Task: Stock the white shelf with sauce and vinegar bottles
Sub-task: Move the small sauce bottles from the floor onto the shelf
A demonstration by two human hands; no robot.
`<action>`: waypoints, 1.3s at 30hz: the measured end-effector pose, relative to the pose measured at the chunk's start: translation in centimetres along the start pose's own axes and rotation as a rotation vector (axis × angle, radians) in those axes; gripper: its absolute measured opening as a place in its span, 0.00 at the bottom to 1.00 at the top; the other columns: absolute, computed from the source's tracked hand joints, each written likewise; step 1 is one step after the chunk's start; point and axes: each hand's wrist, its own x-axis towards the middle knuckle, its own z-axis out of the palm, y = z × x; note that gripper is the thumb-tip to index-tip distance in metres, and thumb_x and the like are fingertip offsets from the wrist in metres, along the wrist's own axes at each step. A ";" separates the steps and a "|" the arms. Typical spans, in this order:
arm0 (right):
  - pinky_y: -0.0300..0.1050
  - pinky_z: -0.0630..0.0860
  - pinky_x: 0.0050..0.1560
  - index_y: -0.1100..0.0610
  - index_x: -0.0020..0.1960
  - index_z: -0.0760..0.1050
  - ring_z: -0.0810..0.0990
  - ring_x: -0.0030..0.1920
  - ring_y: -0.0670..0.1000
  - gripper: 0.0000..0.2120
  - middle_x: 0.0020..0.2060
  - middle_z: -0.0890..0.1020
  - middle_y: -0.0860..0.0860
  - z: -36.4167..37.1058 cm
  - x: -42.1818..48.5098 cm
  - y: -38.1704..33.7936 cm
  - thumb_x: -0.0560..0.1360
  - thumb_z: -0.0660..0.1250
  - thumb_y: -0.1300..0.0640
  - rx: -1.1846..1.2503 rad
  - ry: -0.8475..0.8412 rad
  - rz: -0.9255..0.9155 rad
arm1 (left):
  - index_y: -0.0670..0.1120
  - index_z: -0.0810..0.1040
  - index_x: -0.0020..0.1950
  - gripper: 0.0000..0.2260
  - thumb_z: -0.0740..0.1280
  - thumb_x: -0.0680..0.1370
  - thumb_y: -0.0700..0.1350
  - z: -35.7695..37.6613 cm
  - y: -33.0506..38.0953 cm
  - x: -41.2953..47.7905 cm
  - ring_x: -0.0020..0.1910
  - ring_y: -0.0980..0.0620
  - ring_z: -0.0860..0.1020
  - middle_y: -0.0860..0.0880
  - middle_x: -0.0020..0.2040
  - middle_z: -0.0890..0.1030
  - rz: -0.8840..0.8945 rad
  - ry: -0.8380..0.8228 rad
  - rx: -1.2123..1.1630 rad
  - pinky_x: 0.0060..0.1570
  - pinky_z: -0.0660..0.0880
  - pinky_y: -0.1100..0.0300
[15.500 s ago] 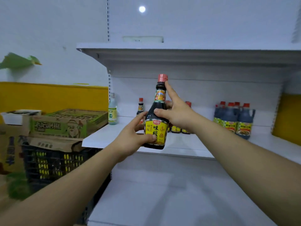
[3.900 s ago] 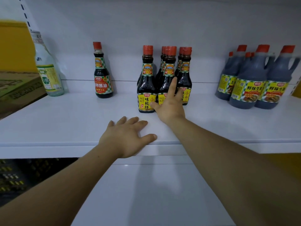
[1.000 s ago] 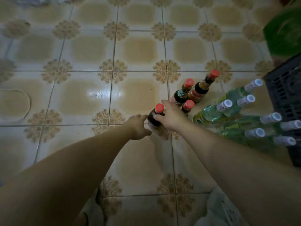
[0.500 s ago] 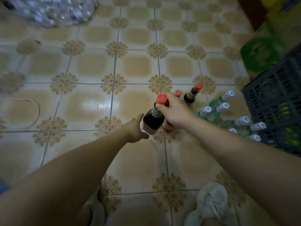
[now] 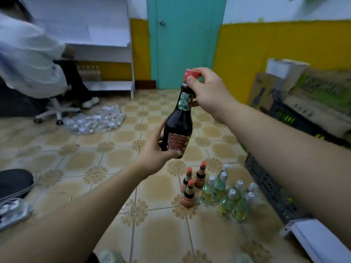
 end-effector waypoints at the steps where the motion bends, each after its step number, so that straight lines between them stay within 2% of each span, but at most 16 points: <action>1: 0.55 0.79 0.55 0.52 0.60 0.71 0.78 0.53 0.51 0.09 0.48 0.76 0.46 -0.6 -0.5 -1.7 0.81 0.60 0.52 -0.010 0.038 -0.032 | 0.66 0.57 0.71 0.41 0.74 0.70 0.35 0.1 1.7 -0.5 0.57 0.53 0.77 0.52 0.60 0.76 0.043 0.027 -0.014 0.53 0.79 0.53; 4: 0.48 0.76 0.52 0.50 0.63 0.67 0.77 0.50 0.49 0.14 0.46 0.75 0.45 -2.2 -2.1 -4.6 0.80 0.61 0.47 -0.054 0.086 -0.064 | 0.62 0.61 0.72 0.40 0.74 0.70 0.33 0.9 6.3 -2.2 0.50 0.61 0.78 0.54 0.55 0.76 0.163 0.079 -0.021 0.40 0.78 0.66; 6: 0.46 0.76 0.48 0.50 0.64 0.64 0.78 0.46 0.49 0.20 0.45 0.75 0.46 -3.1 -3.0 -5.7 0.77 0.67 0.47 -0.055 0.095 -0.030 | 0.63 0.63 0.66 0.38 0.74 0.69 0.32 1.7 8.5 -3.3 0.43 0.67 0.78 0.56 0.51 0.76 0.214 0.109 -0.005 0.36 0.76 0.69; 8: 0.47 0.77 0.46 0.52 0.58 0.66 0.78 0.44 0.51 0.16 0.43 0.76 0.49 -4.1 -3.5 -6.7 0.76 0.70 0.53 -0.028 0.129 -0.020 | 0.62 0.63 0.66 0.37 0.77 0.67 0.37 2.5 10.0 -4.1 0.48 0.67 0.78 0.54 0.54 0.76 0.247 0.151 0.024 0.42 0.79 0.65; 11: 0.43 0.76 0.41 0.54 0.55 0.68 0.77 0.42 0.51 0.11 0.42 0.75 0.52 -5.9 -4.2 -8.6 0.76 0.69 0.59 0.062 0.166 -0.052 | 0.66 0.55 0.72 0.46 0.78 0.61 0.52 3.0 11.6 -5.0 0.62 0.53 0.74 0.51 0.65 0.70 0.246 0.154 0.100 0.58 0.77 0.51; 16: 0.47 0.77 0.43 0.52 0.58 0.70 0.79 0.44 0.54 0.13 0.46 0.78 0.57 -8.7 -5.6 -11.3 0.77 0.66 0.63 0.199 0.121 -0.113 | 0.64 0.67 0.61 0.29 0.72 0.66 0.43 3.5 14.2 -5.8 0.58 0.48 0.77 0.52 0.60 0.76 0.202 -0.191 -0.230 0.58 0.77 0.49; 19: 0.47 0.76 0.42 0.50 0.59 0.70 0.80 0.46 0.55 0.12 0.47 0.78 0.57 -10.1 -6.4 -12.2 0.78 0.65 0.61 0.178 0.088 -0.140 | 0.60 0.66 0.65 0.32 0.74 0.67 0.38 5.5 15.3 -5.8 0.57 0.47 0.78 0.49 0.59 0.77 0.232 -0.087 -0.252 0.57 0.77 0.49; 21: 0.48 0.77 0.43 0.49 0.64 0.68 0.80 0.46 0.53 0.18 0.47 0.77 0.53 -11.1 -7.2 -12.5 0.77 0.68 0.54 0.015 0.089 -0.112 | 0.61 0.60 0.69 0.39 0.76 0.68 0.38 7.1 16.0 -6.1 0.58 0.49 0.78 0.50 0.60 0.76 0.256 0.019 -0.182 0.56 0.77 0.53; 23: 0.51 0.80 0.46 0.48 0.63 0.67 0.81 0.49 0.54 0.20 0.47 0.78 0.52 -12.2 -7.8 -12.6 0.75 0.71 0.52 -0.083 0.146 -0.088 | 0.63 0.57 0.70 0.40 0.76 0.68 0.39 8.1 16.2 -6.2 0.57 0.51 0.77 0.50 0.60 0.75 0.270 0.023 -0.135 0.55 0.77 0.55; 26: 0.48 0.80 0.41 0.52 0.65 0.69 0.82 0.46 0.57 0.19 0.46 0.78 0.56 -14.1 -9.1 -12.4 0.76 0.69 0.60 0.036 0.191 -0.089 | 0.61 0.65 0.66 0.32 0.74 0.68 0.41 8.1 16.8 -6.3 0.54 0.49 0.79 0.45 0.57 0.76 0.235 -0.171 -0.270 0.55 0.77 0.52; 29: 0.48 0.81 0.41 0.55 0.66 0.70 0.80 0.41 0.55 0.16 0.45 0.79 0.58 -15.8 -10.9 -12.7 0.79 0.63 0.65 0.285 0.131 -0.099 | 0.53 0.64 0.71 0.34 0.69 0.67 0.39 8.8 18.0 -6.7 0.52 0.44 0.80 0.41 0.56 0.78 0.145 -0.424 -0.397 0.53 0.77 0.48; 31: 0.50 0.80 0.45 0.54 0.59 0.72 0.79 0.44 0.57 0.12 0.45 0.78 0.59 -16.8 -12.0 -13.1 0.80 0.60 0.66 0.379 0.106 -0.115 | 0.54 0.65 0.69 0.34 0.70 0.66 0.36 10.3 19.1 -7.3 0.50 0.43 0.81 0.40 0.55 0.79 0.180 -0.392 -0.384 0.50 0.79 0.49; 32: 0.50 0.79 0.44 0.52 0.57 0.72 0.79 0.45 0.58 0.11 0.46 0.77 0.59 -17.4 -12.5 -13.4 0.80 0.60 0.65 0.364 0.121 -0.124 | 0.55 0.65 0.69 0.35 0.72 0.67 0.35 11.1 19.6 -7.6 0.51 0.43 0.81 0.40 0.56 0.78 0.209 -0.334 -0.339 0.51 0.79 0.50; 34: 0.47 0.77 0.43 0.49 0.60 0.71 0.79 0.47 0.55 0.10 0.48 0.78 0.54 -18.9 -13.6 -13.8 0.80 0.62 0.58 0.122 0.182 -0.109 | 0.57 0.62 0.71 0.37 0.74 0.68 0.35 12.6 20.4 -8.4 0.52 0.45 0.81 0.41 0.58 0.77 0.273 -0.241 -0.228 0.51 0.79 0.51; 36: 0.46 0.76 0.43 0.46 0.65 0.67 0.81 0.47 0.52 0.17 0.49 0.79 0.51 -20.4 -15.0 -14.1 0.78 0.67 0.52 -0.129 0.202 -0.053 | 0.58 0.62 0.71 0.38 0.75 0.68 0.36 14.2 21.0 -9.2 0.51 0.47 0.81 0.43 0.56 0.77 0.322 -0.213 -0.169 0.49 0.80 0.54; 39: 0.43 0.74 0.37 0.47 0.65 0.66 0.80 0.45 0.51 0.19 0.45 0.78 0.50 -22.6 -17.3 -14.3 0.77 0.69 0.57 -0.137 0.245 -0.008 | 0.58 0.60 0.71 0.38 0.76 0.68 0.38 16.3 21.7 -10.4 0.50 0.50 0.80 0.46 0.55 0.75 0.368 -0.262 -0.129 0.47 0.80 0.58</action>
